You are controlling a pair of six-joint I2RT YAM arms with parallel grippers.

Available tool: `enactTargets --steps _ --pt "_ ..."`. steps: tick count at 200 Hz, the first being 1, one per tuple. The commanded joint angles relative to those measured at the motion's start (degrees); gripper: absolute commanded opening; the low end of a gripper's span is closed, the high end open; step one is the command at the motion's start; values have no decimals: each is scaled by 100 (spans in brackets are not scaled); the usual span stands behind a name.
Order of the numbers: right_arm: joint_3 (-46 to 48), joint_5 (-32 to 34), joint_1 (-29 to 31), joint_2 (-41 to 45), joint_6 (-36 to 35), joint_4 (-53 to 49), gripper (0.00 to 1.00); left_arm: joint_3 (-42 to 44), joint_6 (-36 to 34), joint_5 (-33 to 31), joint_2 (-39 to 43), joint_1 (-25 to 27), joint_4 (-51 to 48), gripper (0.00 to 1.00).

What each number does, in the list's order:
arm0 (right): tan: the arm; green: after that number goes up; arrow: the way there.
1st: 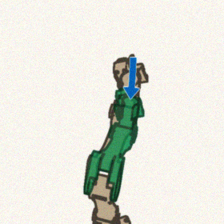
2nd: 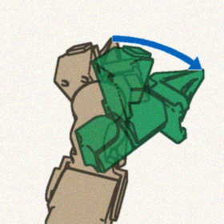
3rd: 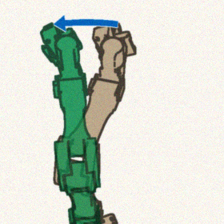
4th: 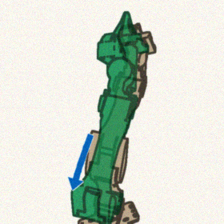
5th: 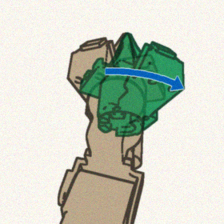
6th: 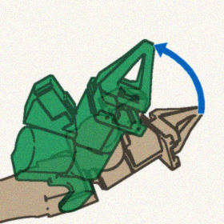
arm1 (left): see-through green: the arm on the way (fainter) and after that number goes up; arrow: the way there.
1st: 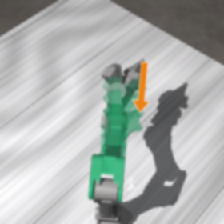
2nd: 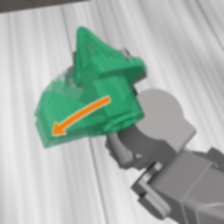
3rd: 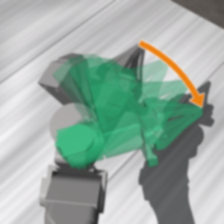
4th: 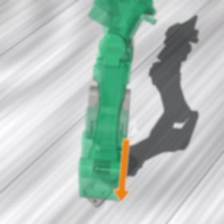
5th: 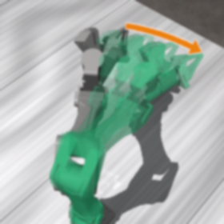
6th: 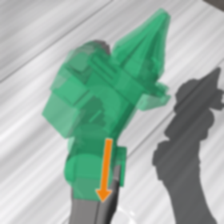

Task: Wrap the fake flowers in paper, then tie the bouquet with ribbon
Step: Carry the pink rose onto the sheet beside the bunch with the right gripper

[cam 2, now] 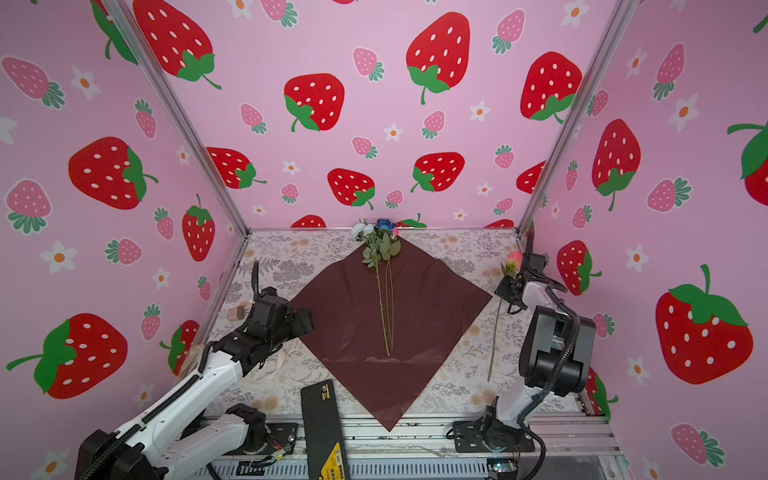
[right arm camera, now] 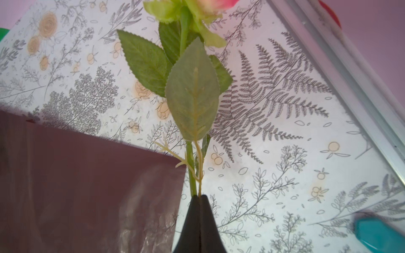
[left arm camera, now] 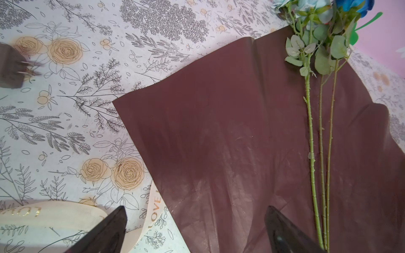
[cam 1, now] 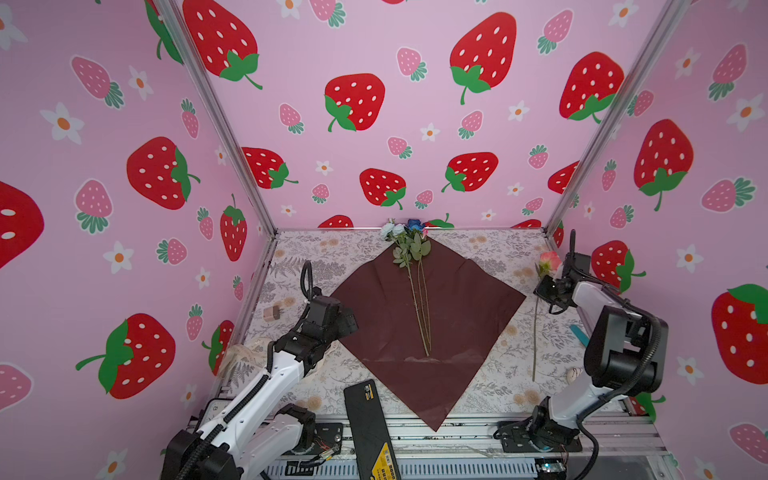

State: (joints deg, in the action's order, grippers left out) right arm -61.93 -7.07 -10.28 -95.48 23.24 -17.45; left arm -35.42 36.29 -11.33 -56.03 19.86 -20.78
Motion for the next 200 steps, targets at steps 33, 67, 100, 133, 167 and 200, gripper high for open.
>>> enactTargets --steps 33,67,100,133,167,200 --pt "-46 -66 510 670 38 50 0 -92 124 8 108 -28 45 99" --pt "-255 54 981 829 64 -45 0 -96 106 8 129 -27 48 99" --pt "-574 193 1669 874 256 -12 0 -106 115 59 100 -26 82 99" --pt "-811 136 2417 715 770 343 0 -106 115 139 45 -33 118 99" --pt "-1118 126 3076 267 1365 931 0 -158 63 158 -5 -26 101 99" --pt "-1686 184 3554 -464 1617 1307 0 -168 1 145 -32 -29 60 99"
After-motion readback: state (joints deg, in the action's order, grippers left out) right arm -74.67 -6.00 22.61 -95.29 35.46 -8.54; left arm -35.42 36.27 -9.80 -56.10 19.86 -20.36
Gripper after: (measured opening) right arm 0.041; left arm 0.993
